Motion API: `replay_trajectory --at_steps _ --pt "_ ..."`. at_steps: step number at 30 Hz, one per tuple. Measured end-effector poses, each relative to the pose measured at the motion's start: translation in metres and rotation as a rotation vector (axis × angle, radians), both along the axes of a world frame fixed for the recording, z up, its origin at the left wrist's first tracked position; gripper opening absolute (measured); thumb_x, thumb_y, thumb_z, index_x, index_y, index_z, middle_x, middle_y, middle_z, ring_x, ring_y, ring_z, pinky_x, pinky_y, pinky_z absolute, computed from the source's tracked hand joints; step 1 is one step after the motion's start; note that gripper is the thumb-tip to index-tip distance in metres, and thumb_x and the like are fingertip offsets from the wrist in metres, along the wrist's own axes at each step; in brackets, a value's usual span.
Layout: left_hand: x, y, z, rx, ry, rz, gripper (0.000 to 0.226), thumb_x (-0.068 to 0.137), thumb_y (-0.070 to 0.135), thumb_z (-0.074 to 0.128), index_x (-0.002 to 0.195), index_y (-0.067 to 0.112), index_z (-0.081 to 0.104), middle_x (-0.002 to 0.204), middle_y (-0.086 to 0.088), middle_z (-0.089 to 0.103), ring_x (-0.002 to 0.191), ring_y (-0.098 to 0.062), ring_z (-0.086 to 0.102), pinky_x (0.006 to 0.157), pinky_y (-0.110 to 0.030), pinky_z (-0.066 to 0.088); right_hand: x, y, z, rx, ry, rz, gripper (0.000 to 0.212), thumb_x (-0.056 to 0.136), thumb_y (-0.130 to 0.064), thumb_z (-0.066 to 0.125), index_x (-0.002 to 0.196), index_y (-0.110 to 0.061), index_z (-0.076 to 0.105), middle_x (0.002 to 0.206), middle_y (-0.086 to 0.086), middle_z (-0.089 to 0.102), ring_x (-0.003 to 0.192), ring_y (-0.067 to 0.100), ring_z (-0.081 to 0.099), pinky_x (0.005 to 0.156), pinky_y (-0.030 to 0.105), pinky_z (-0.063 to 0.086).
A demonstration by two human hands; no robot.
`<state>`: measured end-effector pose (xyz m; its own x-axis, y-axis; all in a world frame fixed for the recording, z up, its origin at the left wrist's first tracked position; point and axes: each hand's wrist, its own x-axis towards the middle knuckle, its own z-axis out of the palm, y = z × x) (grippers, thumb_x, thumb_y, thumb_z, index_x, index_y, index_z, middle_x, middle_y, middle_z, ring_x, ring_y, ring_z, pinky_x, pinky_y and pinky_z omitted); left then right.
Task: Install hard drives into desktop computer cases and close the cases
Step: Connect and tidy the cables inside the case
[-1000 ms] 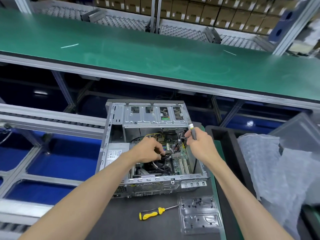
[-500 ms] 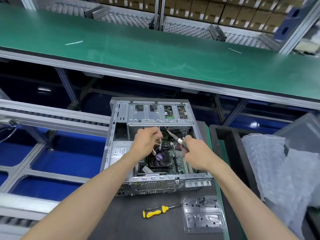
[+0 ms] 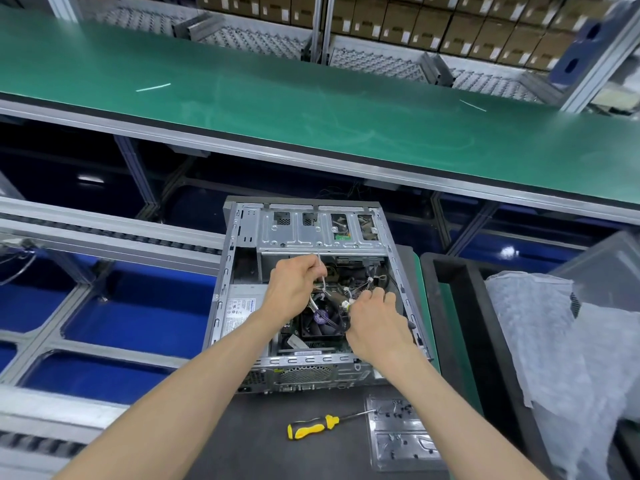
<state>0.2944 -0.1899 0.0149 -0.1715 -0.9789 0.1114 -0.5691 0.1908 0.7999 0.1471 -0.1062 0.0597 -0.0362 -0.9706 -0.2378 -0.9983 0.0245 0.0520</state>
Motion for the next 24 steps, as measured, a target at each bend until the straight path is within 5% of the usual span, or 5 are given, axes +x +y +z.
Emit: replay_trajectory --at_steps 14,24 --pt "-0.0008 0.0022 0.0015 -0.009 0.012 -0.013 0.026 0.099 0.016 0.059 0.076 0.006 0.062 0.088 0.012 0.072 0.078 0.002 0.059 0.074 -0.026 0.045 -0.0025 -0.0025 -0.0038 -0.028 -0.055 -0.007 0.043 0.093 -0.028 0.058 0.125 -0.001 0.046 0.125 0.017 0.049 0.118 0.034 0.047 0.078 0.038 0.049" --pt "-0.0017 0.0043 0.001 -0.017 -0.022 -0.048 0.022 0.098 0.015 0.061 0.077 0.011 0.065 0.082 0.014 0.069 0.076 -0.001 0.062 0.071 -0.019 0.046 -0.0008 -0.0067 0.004 -0.126 0.133 0.186 0.012 0.092 -0.03 0.061 0.102 -0.023 0.06 0.098 -0.001 0.066 0.092 0.024 0.066 0.071 0.037 0.032"
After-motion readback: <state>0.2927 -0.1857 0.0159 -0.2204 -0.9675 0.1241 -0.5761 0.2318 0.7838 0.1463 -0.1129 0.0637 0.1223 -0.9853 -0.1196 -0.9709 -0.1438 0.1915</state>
